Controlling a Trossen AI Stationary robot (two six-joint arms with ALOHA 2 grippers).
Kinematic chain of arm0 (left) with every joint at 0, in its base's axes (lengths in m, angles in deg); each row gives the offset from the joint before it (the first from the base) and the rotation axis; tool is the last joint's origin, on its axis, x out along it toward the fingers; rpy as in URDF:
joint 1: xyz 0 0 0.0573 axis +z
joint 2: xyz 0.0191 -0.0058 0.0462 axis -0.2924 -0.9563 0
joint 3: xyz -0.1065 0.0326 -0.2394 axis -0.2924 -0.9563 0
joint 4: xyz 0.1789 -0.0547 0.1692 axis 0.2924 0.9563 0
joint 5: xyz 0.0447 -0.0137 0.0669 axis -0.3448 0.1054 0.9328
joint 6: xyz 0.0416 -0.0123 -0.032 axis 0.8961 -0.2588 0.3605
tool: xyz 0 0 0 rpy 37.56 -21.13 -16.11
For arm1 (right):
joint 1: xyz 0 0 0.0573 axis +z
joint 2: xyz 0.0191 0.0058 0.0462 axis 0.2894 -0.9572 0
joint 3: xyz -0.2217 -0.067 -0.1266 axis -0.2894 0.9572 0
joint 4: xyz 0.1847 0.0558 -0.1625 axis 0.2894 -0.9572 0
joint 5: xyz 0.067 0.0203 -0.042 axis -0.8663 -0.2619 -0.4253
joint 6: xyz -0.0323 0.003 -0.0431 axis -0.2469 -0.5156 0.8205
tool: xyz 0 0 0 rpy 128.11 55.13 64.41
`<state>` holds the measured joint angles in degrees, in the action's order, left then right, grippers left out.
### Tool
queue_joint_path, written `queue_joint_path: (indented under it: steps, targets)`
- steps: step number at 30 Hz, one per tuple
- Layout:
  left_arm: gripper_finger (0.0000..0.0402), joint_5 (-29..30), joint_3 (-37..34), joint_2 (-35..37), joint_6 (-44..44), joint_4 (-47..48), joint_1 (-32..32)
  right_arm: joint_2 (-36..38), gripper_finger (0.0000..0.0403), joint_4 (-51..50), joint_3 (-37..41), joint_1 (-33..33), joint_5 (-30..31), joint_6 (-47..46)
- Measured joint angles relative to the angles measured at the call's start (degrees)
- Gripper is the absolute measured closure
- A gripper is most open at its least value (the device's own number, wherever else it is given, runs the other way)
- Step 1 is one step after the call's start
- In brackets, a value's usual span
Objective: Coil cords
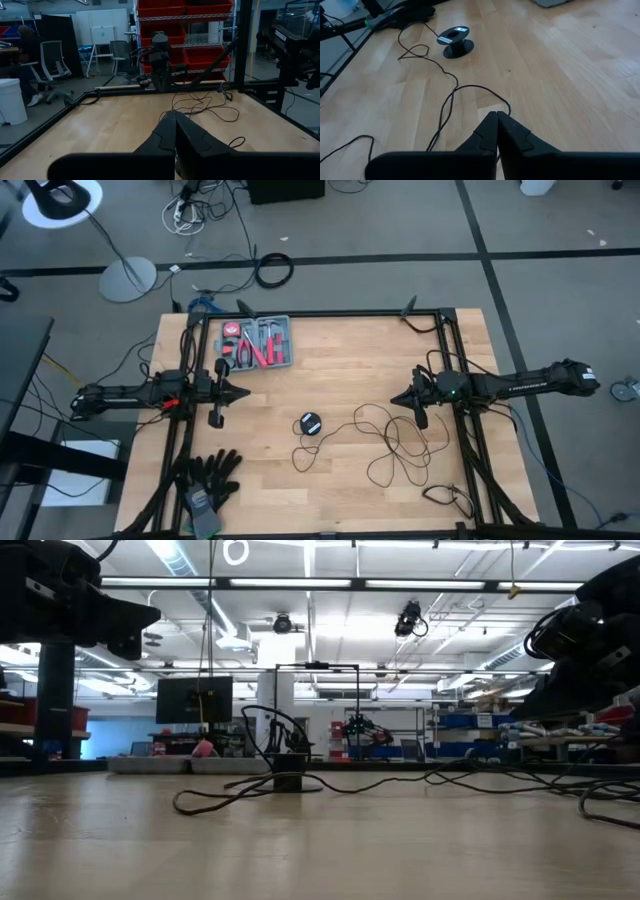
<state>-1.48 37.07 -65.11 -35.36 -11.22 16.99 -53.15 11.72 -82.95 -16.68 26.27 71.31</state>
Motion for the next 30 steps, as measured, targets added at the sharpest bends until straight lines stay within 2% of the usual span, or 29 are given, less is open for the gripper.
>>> queue_joint_path:
  steps: [14,30]
  targets:
    - [0.0396,0.0,-0.01,0.02,0.0,-0.02,0.0,0.01,0.0394,0.09,0.0,0.0,0.03,0.01]
    - [0.0396,-0.02,-0.01,0.02,0.0,0.0,0.0,0.02,0.0394,4.7,-0.01,0.02,2.11,0.91]
